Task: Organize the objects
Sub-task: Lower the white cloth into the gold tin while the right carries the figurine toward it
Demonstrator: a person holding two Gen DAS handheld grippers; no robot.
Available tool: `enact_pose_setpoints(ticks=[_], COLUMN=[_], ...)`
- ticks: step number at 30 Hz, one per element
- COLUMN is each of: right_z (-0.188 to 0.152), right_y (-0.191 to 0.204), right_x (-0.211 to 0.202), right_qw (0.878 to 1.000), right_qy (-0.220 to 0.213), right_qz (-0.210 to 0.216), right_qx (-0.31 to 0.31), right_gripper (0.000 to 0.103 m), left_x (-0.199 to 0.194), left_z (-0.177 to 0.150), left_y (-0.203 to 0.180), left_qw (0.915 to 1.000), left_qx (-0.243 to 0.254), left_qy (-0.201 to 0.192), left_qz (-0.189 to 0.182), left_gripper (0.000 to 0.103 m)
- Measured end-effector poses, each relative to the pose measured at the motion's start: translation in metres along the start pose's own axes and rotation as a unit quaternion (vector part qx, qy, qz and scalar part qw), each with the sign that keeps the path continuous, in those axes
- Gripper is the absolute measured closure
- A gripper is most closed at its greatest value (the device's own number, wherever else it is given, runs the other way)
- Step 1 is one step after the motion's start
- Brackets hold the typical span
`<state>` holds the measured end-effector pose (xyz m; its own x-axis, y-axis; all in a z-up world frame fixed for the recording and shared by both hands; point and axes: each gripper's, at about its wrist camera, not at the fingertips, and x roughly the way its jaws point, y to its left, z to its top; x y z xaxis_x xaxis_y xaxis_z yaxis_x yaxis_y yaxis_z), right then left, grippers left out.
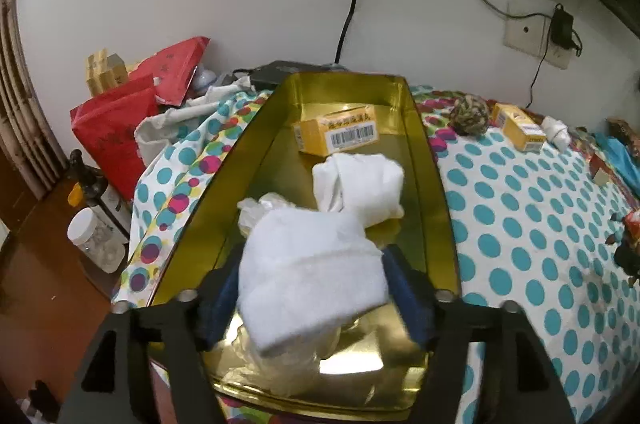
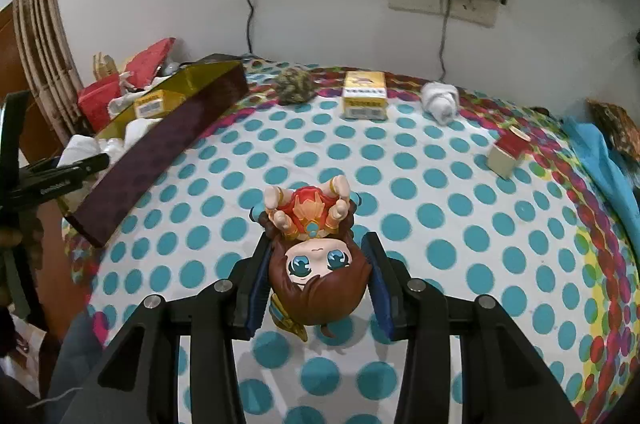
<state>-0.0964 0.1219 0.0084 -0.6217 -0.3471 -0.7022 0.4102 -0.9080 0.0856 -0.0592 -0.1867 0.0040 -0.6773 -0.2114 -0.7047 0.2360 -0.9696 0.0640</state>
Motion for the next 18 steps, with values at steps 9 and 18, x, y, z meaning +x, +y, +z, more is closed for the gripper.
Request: enact_pose_setpoints(ticks=[9, 18], right_z=[0.015, 0.036], right_y=[0.036, 0.091], right_x=[0.007, 0.015], right_qw=[1.0, 0.997], right_qy=[-0.001, -0.004], right_qz=[0.019, 0.049], right_qx=[-0.024, -0.059], right_gripper=[0.062, 0.062], left_x=[-0.052, -0.081], left_z=[-0.027, -0.06], left_y=[0.037, 0.054], left_qw=[0.998, 0.9961], left_qx=[-0.041, -0.062], left_qy=[-0.047, -0.058], left_qz=[-0.012, -0.024], left_gripper=[0.017, 0.017])
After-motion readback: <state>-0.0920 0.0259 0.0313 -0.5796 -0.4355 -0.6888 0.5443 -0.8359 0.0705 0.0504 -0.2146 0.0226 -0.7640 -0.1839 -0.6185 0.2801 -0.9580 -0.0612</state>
